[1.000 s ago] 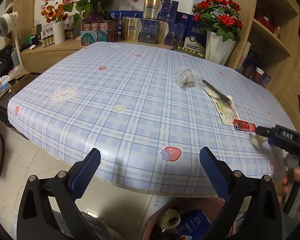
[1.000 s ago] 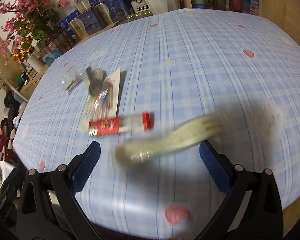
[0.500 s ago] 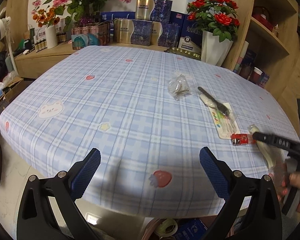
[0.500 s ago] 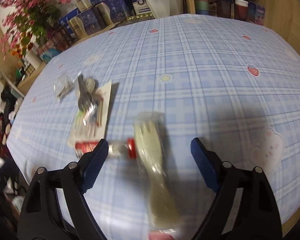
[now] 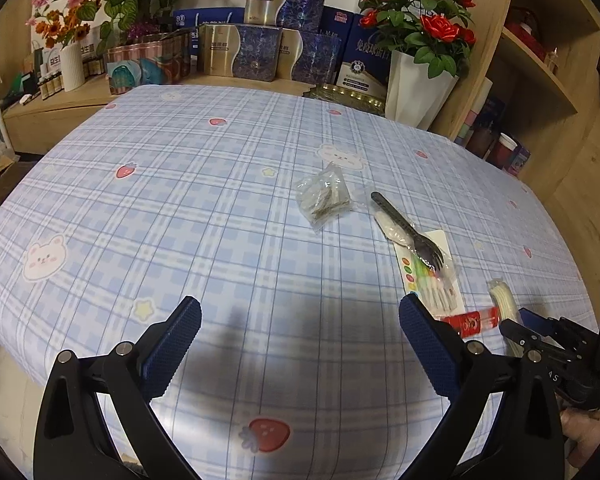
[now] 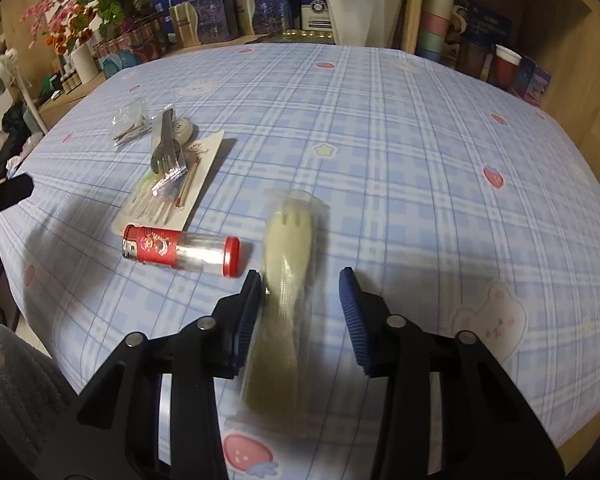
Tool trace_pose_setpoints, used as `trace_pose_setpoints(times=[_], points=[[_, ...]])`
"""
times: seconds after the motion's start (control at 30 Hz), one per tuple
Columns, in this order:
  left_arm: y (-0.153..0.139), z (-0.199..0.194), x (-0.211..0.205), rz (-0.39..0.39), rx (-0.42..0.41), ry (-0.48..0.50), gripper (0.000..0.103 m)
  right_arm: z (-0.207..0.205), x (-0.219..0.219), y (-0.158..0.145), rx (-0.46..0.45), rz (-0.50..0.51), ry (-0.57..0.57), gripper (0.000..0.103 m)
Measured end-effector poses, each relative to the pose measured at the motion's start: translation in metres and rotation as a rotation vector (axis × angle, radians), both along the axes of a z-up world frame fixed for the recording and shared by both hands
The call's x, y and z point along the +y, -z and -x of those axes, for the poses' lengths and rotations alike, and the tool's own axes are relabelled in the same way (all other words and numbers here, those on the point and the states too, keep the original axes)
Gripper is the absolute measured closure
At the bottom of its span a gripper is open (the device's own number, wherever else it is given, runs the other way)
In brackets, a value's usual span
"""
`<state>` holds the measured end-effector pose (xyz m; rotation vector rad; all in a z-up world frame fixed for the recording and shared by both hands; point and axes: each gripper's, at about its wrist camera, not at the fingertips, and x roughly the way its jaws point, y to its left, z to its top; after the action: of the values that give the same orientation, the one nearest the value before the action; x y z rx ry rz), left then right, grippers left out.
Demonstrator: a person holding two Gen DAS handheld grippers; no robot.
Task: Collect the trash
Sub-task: 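Grasp the wrapped plastic fork with the right tool while the left tool grasps the clear plastic bag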
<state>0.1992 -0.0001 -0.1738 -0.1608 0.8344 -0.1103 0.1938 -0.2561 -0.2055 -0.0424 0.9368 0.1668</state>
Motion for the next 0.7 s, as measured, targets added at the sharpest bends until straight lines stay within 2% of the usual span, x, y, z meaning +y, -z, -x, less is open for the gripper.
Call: trace_pose_setpoints(times=[0.07,0.1,0.13,0.27,0.4,0.53,0.63,0.7], points=[[0.004,-0.009,-0.004,0.008,0.023,0.025,0.006,-0.003,0.001,0.0,-0.002,-0.008,-0.013,0.07],[0.006,-0.013,-0.006,0.011,0.036,0.037,0.006,-0.004,0.001,-0.001,-0.003,-0.014,-0.02,0.077],[0.007,-0.017,-0.007,0.011,0.044,0.042,0.006,-0.005,0.0,-0.001,-0.002,-0.025,-0.025,0.078],[0.008,-0.041,-0.008,0.011,0.057,0.04,0.007,-0.006,-0.006,-0.002,-0.003,-0.083,-0.028,0.079],[0.012,-0.078,-0.01,-0.031,0.093,0.047,0.017,-0.001,-0.017,-0.002,-0.013,-0.149,-0.016,0.079],[0.02,-0.112,-0.014,-0.042,0.115,0.121,0.017,0.005,-0.025,-0.002,-0.018,-0.189,0.013,0.079],[0.024,-0.129,-0.026,-0.128,0.103,0.167,0.017,0.009,-0.029,-0.003,-0.02,-0.188,0.034,0.079],[0.027,-0.14,-0.031,-0.14,0.117,0.184,0.017,0.011,-0.031,-0.004,-0.021,-0.187,0.035,0.079]])
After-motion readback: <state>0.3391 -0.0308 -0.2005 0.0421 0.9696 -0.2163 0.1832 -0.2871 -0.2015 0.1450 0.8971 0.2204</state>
